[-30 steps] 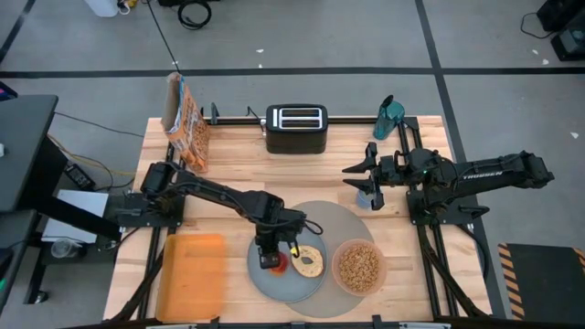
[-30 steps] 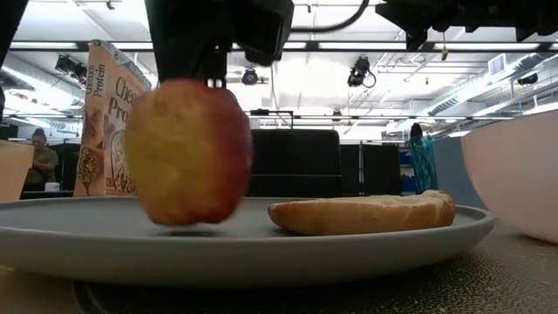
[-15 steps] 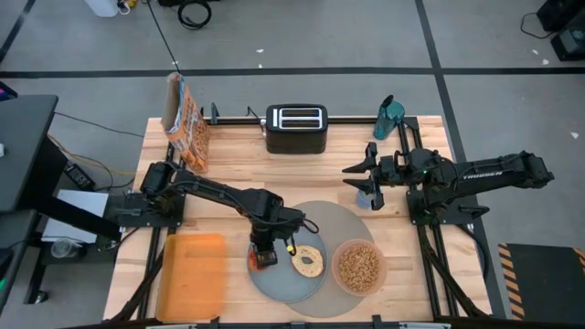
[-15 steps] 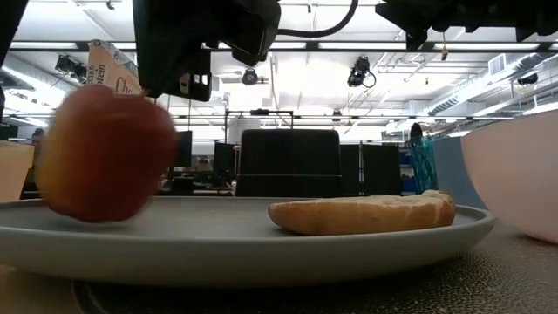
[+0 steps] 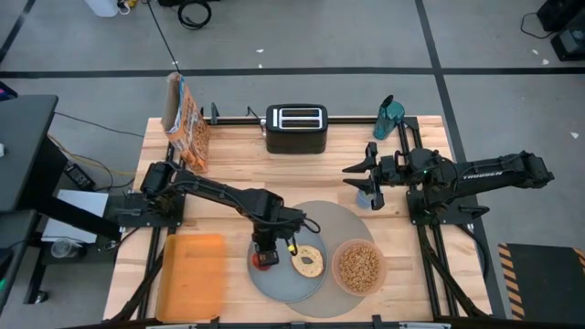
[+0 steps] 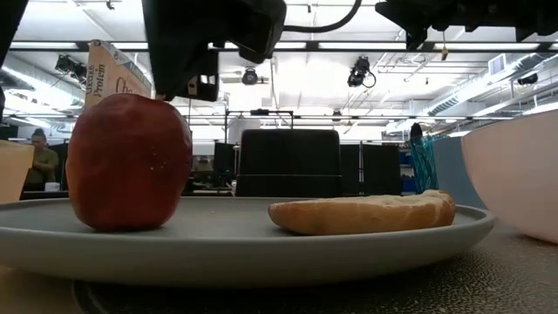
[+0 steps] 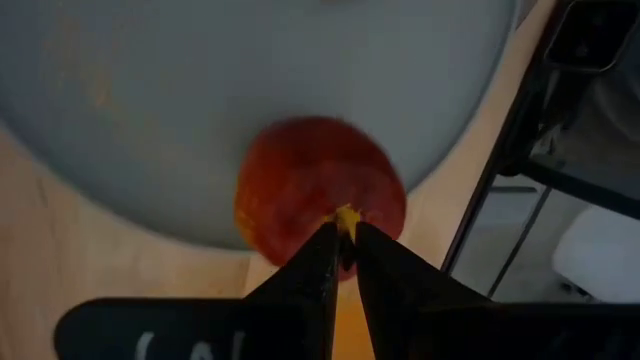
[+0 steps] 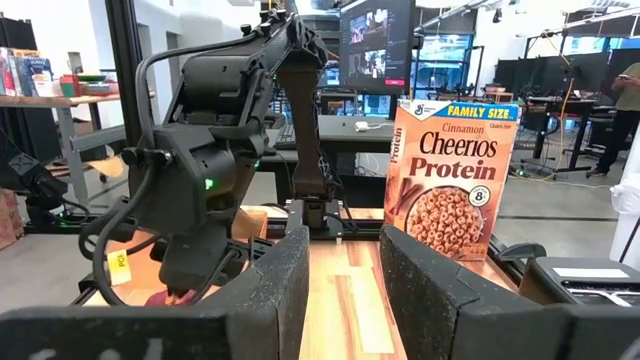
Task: Arrange a breakfast setting
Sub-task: Put the apple on the blue plate to the left of the toasted bread, then put the spoon on the gray placemat to the right side of the blue plate
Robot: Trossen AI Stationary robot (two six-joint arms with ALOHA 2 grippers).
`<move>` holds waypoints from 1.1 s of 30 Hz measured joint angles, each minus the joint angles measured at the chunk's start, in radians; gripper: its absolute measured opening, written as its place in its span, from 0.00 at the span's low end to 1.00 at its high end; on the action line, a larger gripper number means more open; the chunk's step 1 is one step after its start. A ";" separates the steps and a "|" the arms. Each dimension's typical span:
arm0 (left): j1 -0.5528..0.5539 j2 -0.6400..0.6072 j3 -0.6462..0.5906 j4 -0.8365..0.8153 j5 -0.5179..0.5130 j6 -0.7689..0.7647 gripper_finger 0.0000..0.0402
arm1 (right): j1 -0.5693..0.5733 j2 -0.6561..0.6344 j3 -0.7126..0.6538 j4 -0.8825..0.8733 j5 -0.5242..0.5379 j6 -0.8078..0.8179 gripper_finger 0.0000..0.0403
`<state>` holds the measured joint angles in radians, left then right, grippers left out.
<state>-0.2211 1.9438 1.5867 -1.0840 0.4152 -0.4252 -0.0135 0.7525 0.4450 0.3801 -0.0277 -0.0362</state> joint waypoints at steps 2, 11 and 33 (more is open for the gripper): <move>0.000 0.000 0.000 0.027 0.000 0.001 0.11 | 0.000 0.000 0.000 0.000 0.000 0.000 0.33; 0.000 0.000 0.000 0.010 0.016 -0.001 0.11 | 0.000 0.000 0.000 0.000 0.000 0.000 0.33; 0.000 -0.014 0.115 -0.151 -0.109 0.166 0.51 | 0.006 -0.094 0.000 -0.066 -0.059 0.055 0.33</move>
<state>-0.2215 1.9303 1.7016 -1.2352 0.3063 -0.2595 -0.0077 0.6581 0.4450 0.3141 -0.0862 0.0191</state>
